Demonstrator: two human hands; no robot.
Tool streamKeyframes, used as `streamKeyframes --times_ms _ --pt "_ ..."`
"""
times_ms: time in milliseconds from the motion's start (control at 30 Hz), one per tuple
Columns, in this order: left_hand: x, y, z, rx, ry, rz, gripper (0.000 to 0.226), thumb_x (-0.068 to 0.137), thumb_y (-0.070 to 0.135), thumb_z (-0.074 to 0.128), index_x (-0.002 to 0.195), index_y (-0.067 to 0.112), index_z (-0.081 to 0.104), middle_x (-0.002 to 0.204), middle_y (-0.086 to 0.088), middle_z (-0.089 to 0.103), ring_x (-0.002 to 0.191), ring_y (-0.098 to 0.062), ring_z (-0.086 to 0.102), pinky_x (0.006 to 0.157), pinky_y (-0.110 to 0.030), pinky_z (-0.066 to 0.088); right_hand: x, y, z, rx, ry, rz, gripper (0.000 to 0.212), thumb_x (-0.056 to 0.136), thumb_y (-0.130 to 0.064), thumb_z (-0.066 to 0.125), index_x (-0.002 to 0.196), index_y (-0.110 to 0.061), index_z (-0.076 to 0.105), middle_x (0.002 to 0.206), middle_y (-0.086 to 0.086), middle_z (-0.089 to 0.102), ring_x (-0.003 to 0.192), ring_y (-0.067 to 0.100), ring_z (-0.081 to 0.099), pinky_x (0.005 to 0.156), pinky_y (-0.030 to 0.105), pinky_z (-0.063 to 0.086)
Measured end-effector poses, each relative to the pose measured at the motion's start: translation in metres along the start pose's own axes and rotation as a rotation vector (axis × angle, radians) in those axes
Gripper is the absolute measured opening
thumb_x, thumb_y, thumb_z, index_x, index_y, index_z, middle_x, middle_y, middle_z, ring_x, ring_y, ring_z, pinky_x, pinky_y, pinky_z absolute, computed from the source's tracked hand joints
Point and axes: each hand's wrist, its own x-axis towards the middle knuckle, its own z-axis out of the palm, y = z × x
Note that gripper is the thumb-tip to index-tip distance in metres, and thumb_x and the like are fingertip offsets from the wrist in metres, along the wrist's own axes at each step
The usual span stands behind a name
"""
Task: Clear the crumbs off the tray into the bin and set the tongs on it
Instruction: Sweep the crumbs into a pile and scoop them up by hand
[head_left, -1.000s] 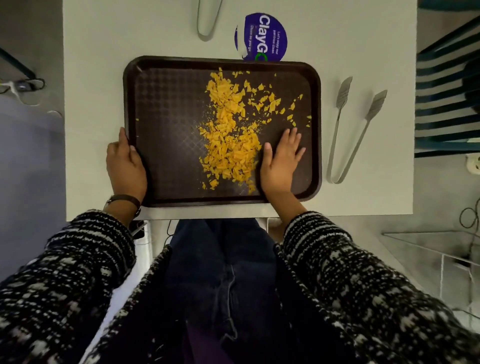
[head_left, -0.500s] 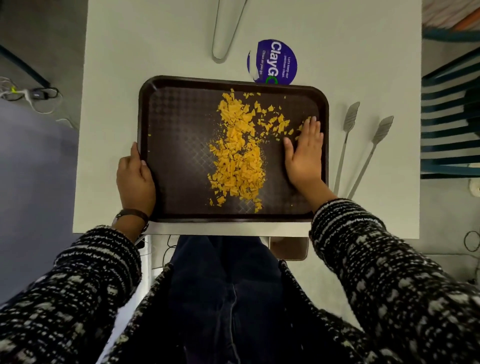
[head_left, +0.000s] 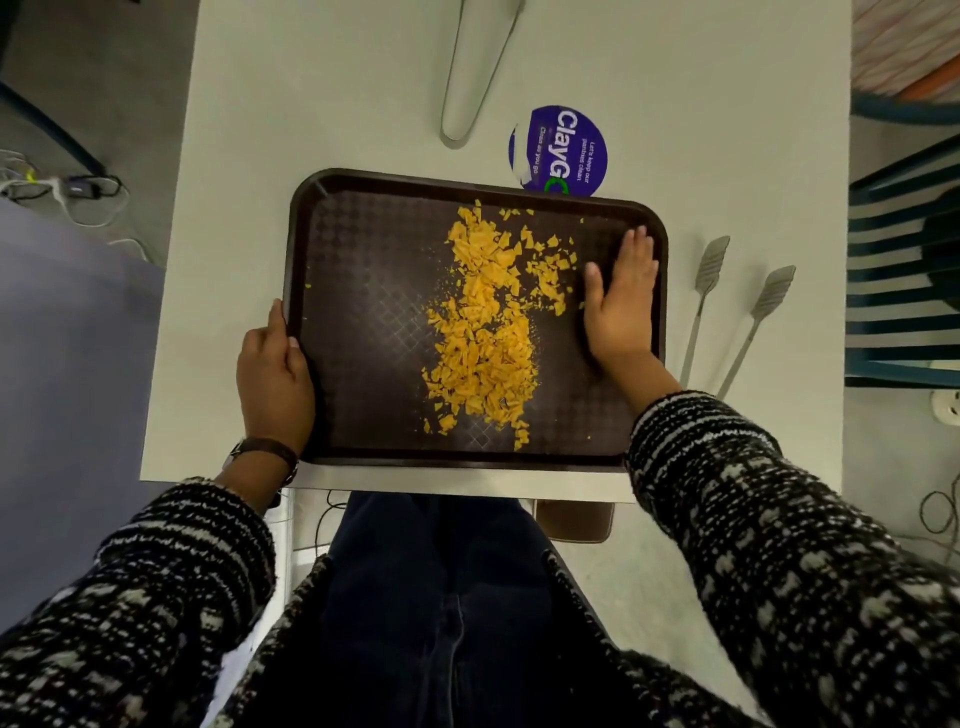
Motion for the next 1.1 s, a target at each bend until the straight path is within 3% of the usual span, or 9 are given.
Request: streamKeyframes --times_ms 100,233,367,467,567,700,900,1100 --pt "0.000 0.000 0.000 -0.011 0.003 0.000 0.047 0.098 0.013 0.032 0.144 0.011 0.028 0.113 -0.025 0.050 0.102 -0.037 0.050 0.093 -0.039 0.040 -0.013 -0.021 0.016 -0.045 -0.081 -0.108 0.069 0.097 -0.045 0.026 0.148 -0.001 0.008 0.158 0.016 0.006 0.147 0.027 0.000 0.119 0.040 -0.004" --pt "0.001 0.003 -0.002 -0.101 -0.010 -0.083 0.047 0.096 0.012 0.036 0.143 0.010 0.030 0.122 -0.024 0.046 0.113 -0.035 0.046 0.099 -0.029 0.033 -0.040 -0.052 0.025 0.177 -0.228 -0.317 0.064 0.099 -0.038 0.030 0.150 -0.007 0.008 0.159 0.009 0.007 0.147 0.018 0.002 0.120 0.034 -0.004" --pt "0.010 0.028 -0.011 -0.123 0.112 -0.046 0.053 0.090 0.011 0.047 0.141 0.009 0.033 0.133 -0.023 0.039 0.125 -0.033 0.036 0.104 -0.024 0.023 -0.013 -0.037 0.012 0.183 -0.074 -0.239 0.064 0.097 -0.042 0.028 0.148 -0.005 0.018 0.158 0.012 0.014 0.147 0.022 0.007 0.121 0.040 0.002" --pt "0.025 0.066 -0.005 -0.110 -0.040 0.194 0.051 0.089 0.011 0.047 0.139 0.011 0.037 0.135 -0.018 0.040 0.127 -0.029 0.035 0.107 -0.026 0.022 0.008 -0.024 0.007 0.096 -0.112 -0.192 0.066 0.097 -0.042 0.029 0.148 -0.003 0.015 0.158 0.014 0.012 0.147 0.024 0.005 0.120 0.042 0.002" --pt "0.045 0.105 0.017 -0.069 -0.252 0.394 0.050 0.092 0.015 0.046 0.141 0.012 0.035 0.144 -0.012 0.037 0.134 -0.025 0.031 0.114 -0.032 0.019 0.007 -0.026 0.014 0.034 -0.215 -0.341 0.066 0.098 -0.041 0.030 0.149 -0.004 0.011 0.158 0.014 0.011 0.147 0.023 0.004 0.120 0.037 -0.002" --pt "0.068 0.135 0.057 0.035 -0.452 0.612 0.050 0.097 0.024 0.036 0.144 0.013 0.025 0.155 -0.005 0.022 0.145 -0.020 0.011 0.118 -0.037 -0.003 -0.011 -0.039 0.020 0.137 -0.319 -0.439 0.061 0.099 -0.030 0.038 0.148 -0.002 0.016 0.155 0.016 0.023 0.146 0.024 0.014 0.120 0.037 0.003" --pt "0.078 0.140 0.087 0.133 -0.494 0.625 0.053 0.099 0.035 0.028 0.146 0.014 0.017 0.157 -0.004 0.013 0.146 -0.019 0.001 0.117 -0.037 -0.006 0.003 -0.039 0.007 0.217 -0.232 -0.441 0.059 0.098 -0.034 0.036 0.146 -0.003 0.023 0.153 0.013 0.028 0.145 0.022 0.017 0.120 0.034 0.006" --pt "0.058 0.136 0.074 -0.017 -0.647 0.752 0.050 0.098 0.031 0.030 0.142 0.008 0.031 0.149 -0.012 0.035 0.140 -0.017 0.025 0.116 -0.025 0.007 0.027 -0.036 0.014 0.135 -0.309 -0.528 0.066 0.094 -0.039 0.044 0.147 -0.004 0.024 0.155 0.013 0.026 0.145 0.024 0.017 0.119 0.038 0.006"
